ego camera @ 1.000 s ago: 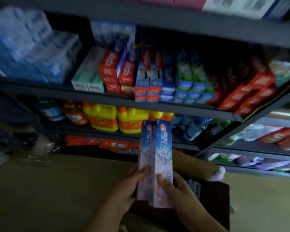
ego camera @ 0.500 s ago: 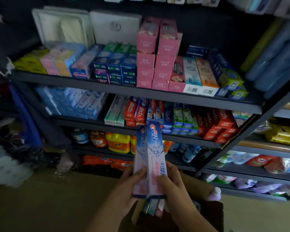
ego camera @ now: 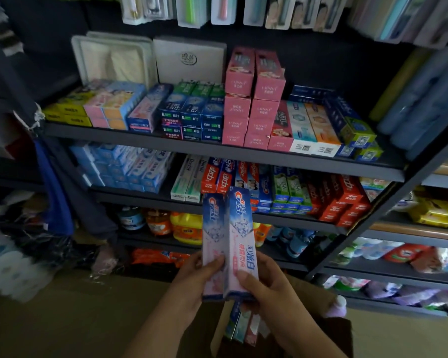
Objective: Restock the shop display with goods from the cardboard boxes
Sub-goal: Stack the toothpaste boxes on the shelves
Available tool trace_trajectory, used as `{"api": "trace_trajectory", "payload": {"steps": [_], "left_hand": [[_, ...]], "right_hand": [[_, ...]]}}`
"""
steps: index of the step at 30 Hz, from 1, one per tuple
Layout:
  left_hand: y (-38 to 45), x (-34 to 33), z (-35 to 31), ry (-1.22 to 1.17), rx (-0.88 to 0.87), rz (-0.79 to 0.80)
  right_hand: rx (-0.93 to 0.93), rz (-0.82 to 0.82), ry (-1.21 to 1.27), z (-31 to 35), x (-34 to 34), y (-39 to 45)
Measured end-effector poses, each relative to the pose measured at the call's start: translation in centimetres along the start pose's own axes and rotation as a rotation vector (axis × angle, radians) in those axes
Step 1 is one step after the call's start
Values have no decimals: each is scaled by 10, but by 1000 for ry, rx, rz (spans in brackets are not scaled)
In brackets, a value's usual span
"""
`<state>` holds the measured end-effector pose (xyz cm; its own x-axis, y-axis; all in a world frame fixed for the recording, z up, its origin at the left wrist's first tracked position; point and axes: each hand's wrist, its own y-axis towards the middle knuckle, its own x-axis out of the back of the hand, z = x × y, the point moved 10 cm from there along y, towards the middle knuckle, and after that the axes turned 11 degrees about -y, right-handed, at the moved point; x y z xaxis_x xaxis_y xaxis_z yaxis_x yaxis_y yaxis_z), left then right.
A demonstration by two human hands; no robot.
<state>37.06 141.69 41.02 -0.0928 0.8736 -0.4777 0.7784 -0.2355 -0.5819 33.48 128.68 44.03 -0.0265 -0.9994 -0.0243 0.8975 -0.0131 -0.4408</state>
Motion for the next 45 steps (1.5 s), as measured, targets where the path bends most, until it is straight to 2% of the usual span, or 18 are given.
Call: {"api": "trace_trajectory", "payload": {"steps": [7,19,23,31,45], "left_hand": [[-4,-6,-16,24,-60,11],[-9,-40,-14,31,-35,75],[-9,-43,-14,41,-45,41],[-11,-33,-20,-133,-110,-44],[-14,-19,-3,-336,-105,-100]], "right_hand": [[-8,111,67,-5,1,1],[65,76,21,18,27,3],[62,93,26,20,30,3],[53,81,77,15,43,2],[31,-60,83,-8,90,-2]]}}
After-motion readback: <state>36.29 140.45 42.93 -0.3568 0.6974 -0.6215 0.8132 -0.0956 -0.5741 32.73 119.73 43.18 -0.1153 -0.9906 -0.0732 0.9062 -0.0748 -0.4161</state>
